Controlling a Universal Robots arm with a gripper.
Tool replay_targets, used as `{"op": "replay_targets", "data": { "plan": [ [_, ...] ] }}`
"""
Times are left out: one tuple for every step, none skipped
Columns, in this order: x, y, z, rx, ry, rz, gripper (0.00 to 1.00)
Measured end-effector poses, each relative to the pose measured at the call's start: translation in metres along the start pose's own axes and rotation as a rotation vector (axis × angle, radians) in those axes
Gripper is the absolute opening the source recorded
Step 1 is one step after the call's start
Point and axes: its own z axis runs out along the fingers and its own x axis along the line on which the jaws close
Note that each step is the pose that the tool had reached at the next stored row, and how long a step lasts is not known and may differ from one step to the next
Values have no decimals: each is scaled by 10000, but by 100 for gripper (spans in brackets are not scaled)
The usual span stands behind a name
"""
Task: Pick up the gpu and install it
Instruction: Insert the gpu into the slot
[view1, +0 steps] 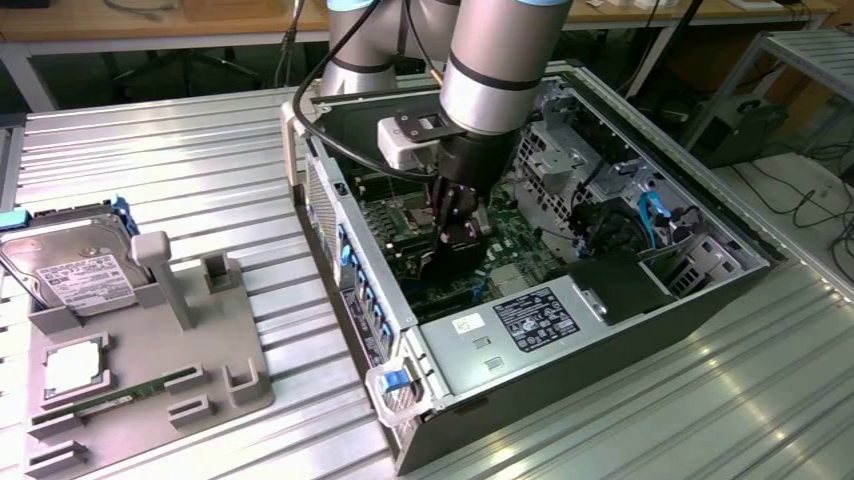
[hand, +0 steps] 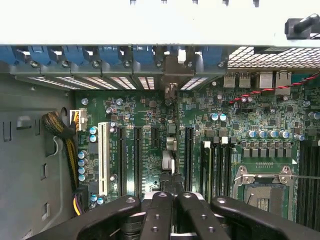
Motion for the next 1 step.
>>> {"op": "replay_targets", "data": {
  "plan": [
    [0,0,0,0,1,0,11]
  ]
}}
